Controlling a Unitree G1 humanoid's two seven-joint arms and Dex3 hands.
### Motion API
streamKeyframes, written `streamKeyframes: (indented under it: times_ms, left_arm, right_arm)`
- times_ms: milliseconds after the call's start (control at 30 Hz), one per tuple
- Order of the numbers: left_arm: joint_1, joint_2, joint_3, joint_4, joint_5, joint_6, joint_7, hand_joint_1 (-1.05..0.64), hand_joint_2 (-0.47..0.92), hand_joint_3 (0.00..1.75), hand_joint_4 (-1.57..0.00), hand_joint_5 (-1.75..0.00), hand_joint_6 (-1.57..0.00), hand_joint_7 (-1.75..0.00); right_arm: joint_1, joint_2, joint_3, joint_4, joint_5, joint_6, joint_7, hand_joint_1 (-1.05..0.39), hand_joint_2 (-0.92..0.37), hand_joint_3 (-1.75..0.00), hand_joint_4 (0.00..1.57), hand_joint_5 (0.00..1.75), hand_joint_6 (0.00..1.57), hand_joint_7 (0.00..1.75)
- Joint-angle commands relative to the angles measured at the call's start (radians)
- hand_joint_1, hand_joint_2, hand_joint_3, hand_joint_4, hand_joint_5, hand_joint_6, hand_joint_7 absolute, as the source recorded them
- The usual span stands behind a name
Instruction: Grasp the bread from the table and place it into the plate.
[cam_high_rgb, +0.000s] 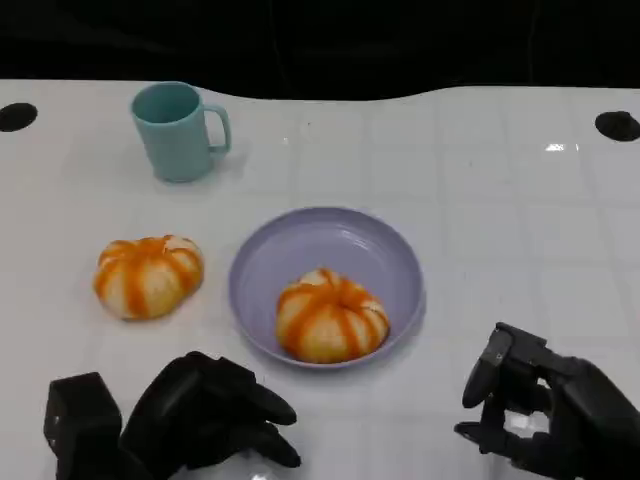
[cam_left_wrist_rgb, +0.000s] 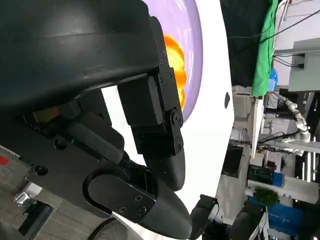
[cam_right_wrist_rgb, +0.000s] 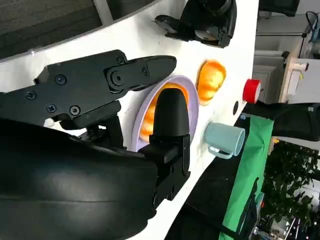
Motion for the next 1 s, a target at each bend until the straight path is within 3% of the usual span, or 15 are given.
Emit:
streamKeyframes:
  times_ms: [33,567,1000]
  left_arm:
    - [-0.008,0.021,0.007,0.012,-0.002,0.0,0.0,-1.05,0.78,0.0,-1.57,-0.17,-1.55,-0.01]
    - [-0.037,0.037,0.029,0.063,-0.009,-0.018,-0.011,-1.05,0.78,0.0,-1.56,-0.17,-1.54,0.0]
    - [-0.056,0.046,0.041,0.096,-0.012,-0.02,-0.017,-1.05,0.78,0.0,-1.57,-0.21,-1.56,-0.01]
  right_arm:
    - [-0.005,0.011,-0.013,0.038,0.012,-0.036,0.017,-0.4,-0.92,-0.18,0.52,1.75,0.33,1.75]
    - [-0.058,0.058,-0.016,0.147,-0.007,-0.124,0.024,-0.41,-0.92,-0.18,0.53,1.75,0.33,1.75]
    - [-0.09,0.066,-0.01,0.176,-0.004,-0.109,0.039,-0.4,-0.92,-0.16,0.55,1.75,0.34,1.75]
